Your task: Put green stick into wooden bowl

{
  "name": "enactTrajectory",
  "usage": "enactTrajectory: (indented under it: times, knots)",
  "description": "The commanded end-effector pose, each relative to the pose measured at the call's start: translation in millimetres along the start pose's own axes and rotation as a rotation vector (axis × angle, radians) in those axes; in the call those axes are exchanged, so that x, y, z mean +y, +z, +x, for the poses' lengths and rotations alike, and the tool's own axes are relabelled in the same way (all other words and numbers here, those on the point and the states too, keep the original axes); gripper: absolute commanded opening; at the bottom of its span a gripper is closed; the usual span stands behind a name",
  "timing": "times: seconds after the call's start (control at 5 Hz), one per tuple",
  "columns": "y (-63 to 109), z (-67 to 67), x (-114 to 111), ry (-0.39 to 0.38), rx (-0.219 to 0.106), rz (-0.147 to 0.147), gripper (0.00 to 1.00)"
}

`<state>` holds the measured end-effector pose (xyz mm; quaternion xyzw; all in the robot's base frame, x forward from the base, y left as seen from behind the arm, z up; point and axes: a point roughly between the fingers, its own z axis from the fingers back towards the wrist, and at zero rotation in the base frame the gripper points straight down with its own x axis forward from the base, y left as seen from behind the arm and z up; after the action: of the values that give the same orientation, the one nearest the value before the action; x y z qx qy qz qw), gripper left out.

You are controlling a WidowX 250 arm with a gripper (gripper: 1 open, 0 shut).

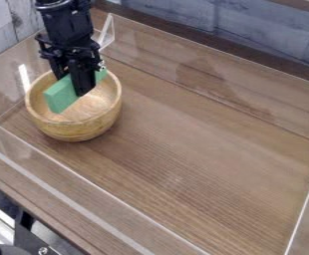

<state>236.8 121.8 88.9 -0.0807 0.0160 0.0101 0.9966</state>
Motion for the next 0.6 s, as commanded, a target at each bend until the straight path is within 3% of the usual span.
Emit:
enactTrajectory:
  times: [0.0, 0.4]
  knots:
    - [11.0, 8.7, 2.0, 0.024, -0.041, 0.029, 0.00]
    - [11.8, 17.9, -3.0, -0.059, -0.024, 0.036, 0.00]
